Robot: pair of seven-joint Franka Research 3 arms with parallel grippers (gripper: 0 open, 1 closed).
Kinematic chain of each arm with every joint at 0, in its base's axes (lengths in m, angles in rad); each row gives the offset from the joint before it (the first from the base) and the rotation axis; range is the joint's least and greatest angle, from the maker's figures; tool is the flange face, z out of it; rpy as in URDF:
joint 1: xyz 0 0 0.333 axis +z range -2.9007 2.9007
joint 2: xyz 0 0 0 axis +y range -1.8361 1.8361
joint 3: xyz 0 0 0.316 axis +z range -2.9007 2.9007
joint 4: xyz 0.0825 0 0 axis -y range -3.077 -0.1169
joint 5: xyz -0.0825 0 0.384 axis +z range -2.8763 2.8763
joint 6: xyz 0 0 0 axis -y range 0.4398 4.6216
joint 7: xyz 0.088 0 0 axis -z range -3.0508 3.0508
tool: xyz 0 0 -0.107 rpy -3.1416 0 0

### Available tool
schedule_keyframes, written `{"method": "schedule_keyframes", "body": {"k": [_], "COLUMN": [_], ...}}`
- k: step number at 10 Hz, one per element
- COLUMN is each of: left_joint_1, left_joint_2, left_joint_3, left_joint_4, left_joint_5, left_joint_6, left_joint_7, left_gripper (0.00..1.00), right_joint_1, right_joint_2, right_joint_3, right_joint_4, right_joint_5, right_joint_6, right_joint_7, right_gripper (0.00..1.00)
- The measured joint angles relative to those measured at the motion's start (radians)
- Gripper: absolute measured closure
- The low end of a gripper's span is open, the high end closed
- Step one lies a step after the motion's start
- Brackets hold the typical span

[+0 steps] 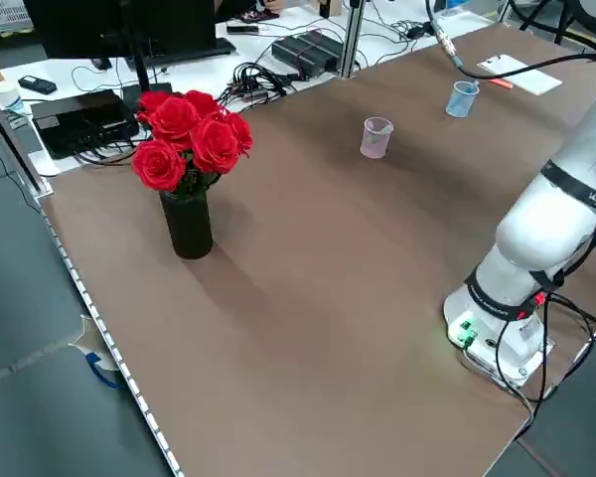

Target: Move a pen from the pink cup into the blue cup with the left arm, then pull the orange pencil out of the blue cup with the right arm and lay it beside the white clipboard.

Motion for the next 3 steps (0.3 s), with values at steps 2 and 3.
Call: {"method": "schedule_keyframes", "body": {"k": [2,3], "left_joint_1": [0.000,0.000], "left_joint_2": [0.000,0.000], "left_joint_3": [0.000,0.000], "left_joint_4": [0.000,0.000], "left_joint_5": [0.000,0.000], "left_joint_6": [0.000,0.000], "left_joint_7": [0.000,0.000], "left_gripper": [0.01,0.01], "right_joint_1": [0.007,0.016], "right_joint_2": [0.000,0.000], "right_joint_3": [-0.008,-0.023], "right_joint_4": [0.000,0.000], "right_joint_5": [0.000,0.000], "right_joint_6": [0.000,0.000], "right_joint_7": [0.000,0.000], "right_gripper": [0.00,0.00]}}
